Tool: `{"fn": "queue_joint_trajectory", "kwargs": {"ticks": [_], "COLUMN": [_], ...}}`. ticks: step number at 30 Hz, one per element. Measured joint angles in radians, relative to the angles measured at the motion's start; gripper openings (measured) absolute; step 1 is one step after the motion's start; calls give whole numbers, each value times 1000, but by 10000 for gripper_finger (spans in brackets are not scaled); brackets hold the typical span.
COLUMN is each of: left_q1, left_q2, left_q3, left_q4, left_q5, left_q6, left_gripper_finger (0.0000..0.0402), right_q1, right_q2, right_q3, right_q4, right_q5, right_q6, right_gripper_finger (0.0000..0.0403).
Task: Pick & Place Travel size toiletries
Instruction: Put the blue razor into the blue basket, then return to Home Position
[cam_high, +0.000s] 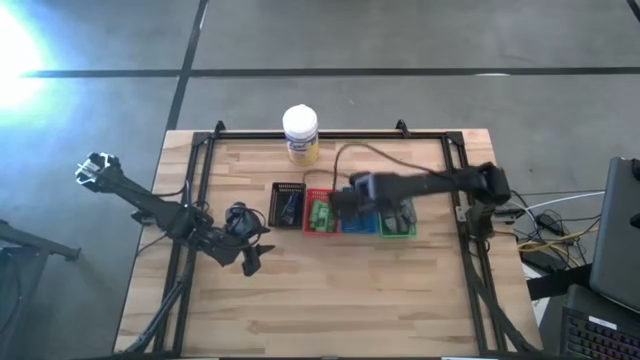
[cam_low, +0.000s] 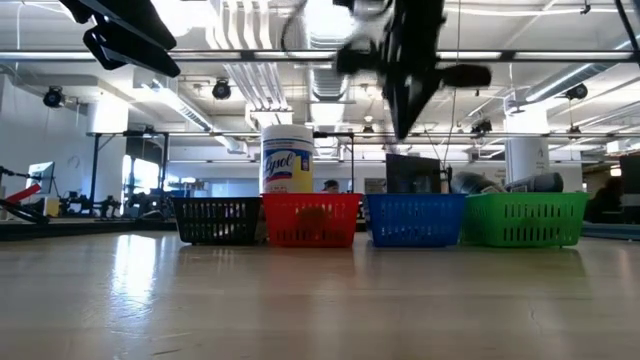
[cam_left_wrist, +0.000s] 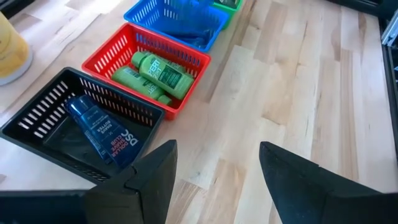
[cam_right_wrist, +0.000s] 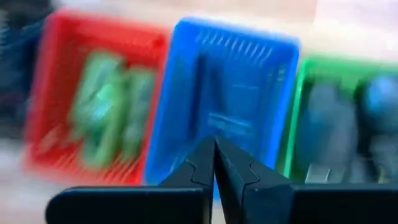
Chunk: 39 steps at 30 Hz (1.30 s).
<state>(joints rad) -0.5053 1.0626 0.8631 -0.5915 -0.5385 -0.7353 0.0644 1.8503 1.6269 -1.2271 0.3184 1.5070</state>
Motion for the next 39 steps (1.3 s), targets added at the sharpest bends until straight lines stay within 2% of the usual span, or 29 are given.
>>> {"fn": "queue_joint_trajectory", "kwargs": {"ticks": [4, 9, 17, 24, 26, 30, 33, 36, 39], "left_q1": [0, 0, 0, 0, 0, 8, 30, 61, 73], "left_q2": [0, 0, 0, 0, 0, -11, -29, -50, -78], "left_q3": [0, 0, 0, 0, 0, 2, 2, 2, 2], "left_q4": [0, 0, 0, 0, 3, 47, 115, 208, 276], "left_q5": [-1, -1, 2, 2, 2, 52, 80, 125, 139], "left_q6": [-9, -42, -36, 1, 2, 19, 72, 135, 163], "left_gripper_finger": [234, 234, 234, 234, 233, 234, 234, 234, 234], "right_q1": [-127, -155, -84, 33, 82, 174, 202, 200, 195], "right_q2": [4, 15, -5, -47, -62, -116, -151, -187, -242], "right_q3": [-85, -150, -120, -97, -89, -92, -94, -91, -89], "right_q4": [110, 210, 110, 63, 115, 345, 452, 453, 450], "right_q5": [-62, -111, -82, -77, -68, -69, -64, -27, -35], "right_q6": [-136, -162, -140, -70, -95, -254, -330, -333, -318], "right_gripper_finger": [6, 7, 8, 8, 8, 8, 8, 8, 8]}}
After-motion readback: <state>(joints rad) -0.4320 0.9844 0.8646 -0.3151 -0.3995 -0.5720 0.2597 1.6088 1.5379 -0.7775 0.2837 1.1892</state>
